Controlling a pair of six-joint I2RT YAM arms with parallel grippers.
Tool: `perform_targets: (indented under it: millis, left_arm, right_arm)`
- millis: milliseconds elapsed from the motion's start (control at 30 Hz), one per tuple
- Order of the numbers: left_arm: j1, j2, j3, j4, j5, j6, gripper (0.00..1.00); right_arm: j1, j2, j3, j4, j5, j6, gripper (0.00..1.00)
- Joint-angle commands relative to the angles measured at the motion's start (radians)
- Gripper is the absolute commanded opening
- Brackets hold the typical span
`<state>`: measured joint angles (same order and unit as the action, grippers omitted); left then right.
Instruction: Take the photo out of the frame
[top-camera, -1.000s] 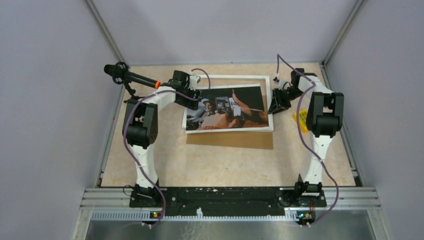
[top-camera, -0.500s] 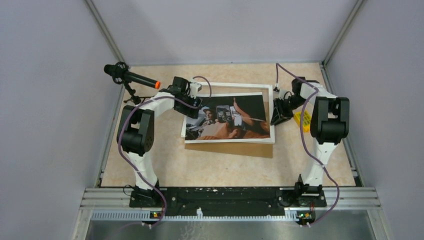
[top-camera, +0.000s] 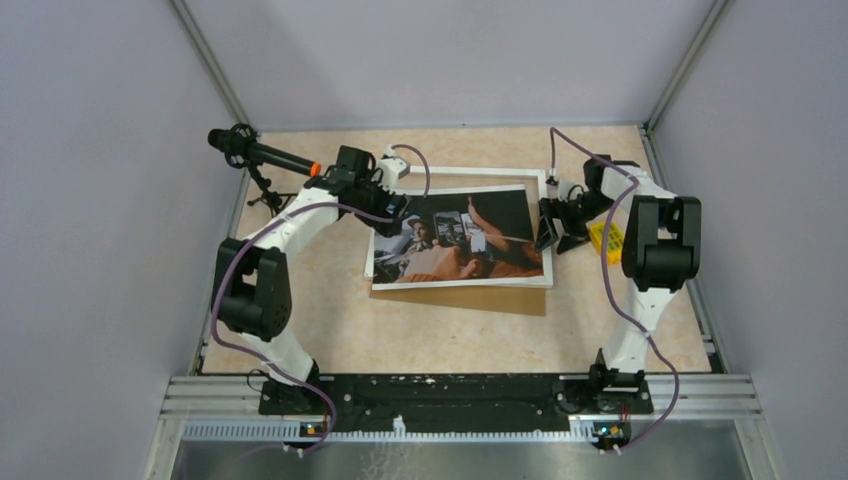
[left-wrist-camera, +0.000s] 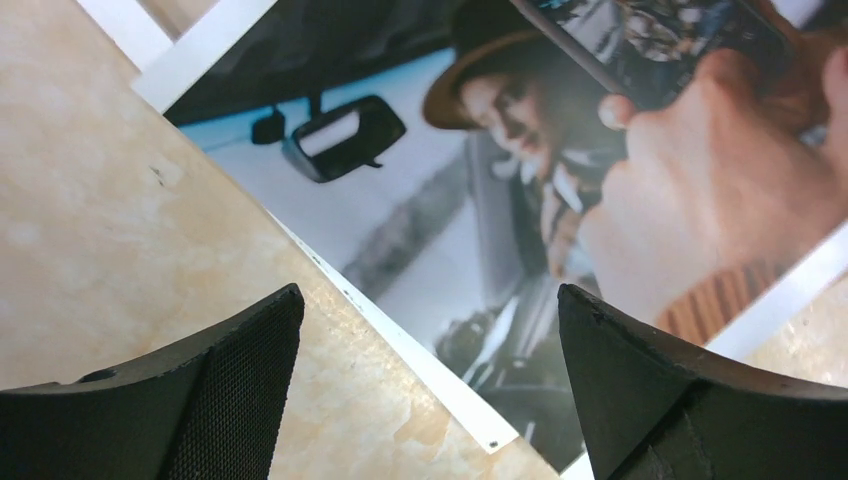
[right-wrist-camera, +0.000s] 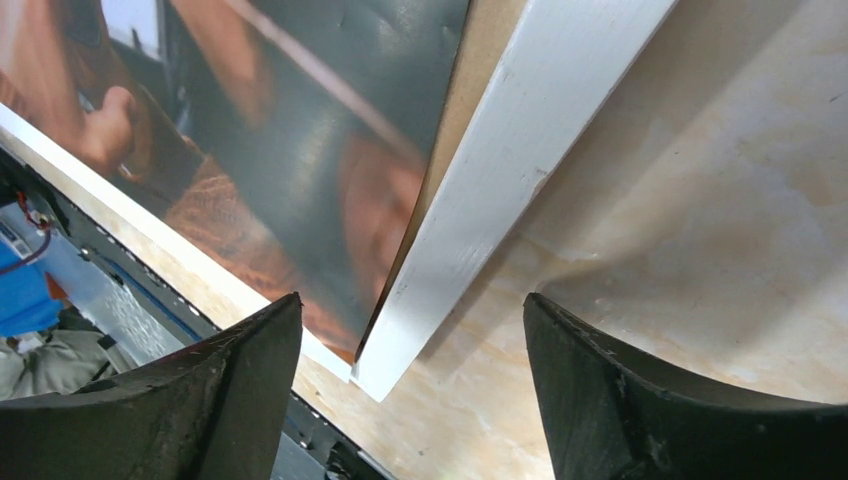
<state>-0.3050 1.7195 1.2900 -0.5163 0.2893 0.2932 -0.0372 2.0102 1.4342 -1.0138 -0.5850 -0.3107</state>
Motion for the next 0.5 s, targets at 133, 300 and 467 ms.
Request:
perform_targets:
  millis: [133, 300, 467]
  left_arm:
    - [-0.051, -0.193, -0.098, -0.209, 0.168, 0.416, 0.99]
    - [-0.125, -0.287, -0.227, -0.272, 0.149, 0.623, 0.99]
    - [-0.264, -0.349, -0.375, -0.104, -0.018, 0.642, 0.99]
  right_arm:
    - [-0.041, -0.111, 0.026, -0.028, -0.054, -0.012, 0.87]
    - [-0.059, -0.123, 0.031, -0.037, -0.067, -0.018, 0.88]
    - [-0.066, -0.125, 0.029, -0.038, -0.078, -0.016, 0.88]
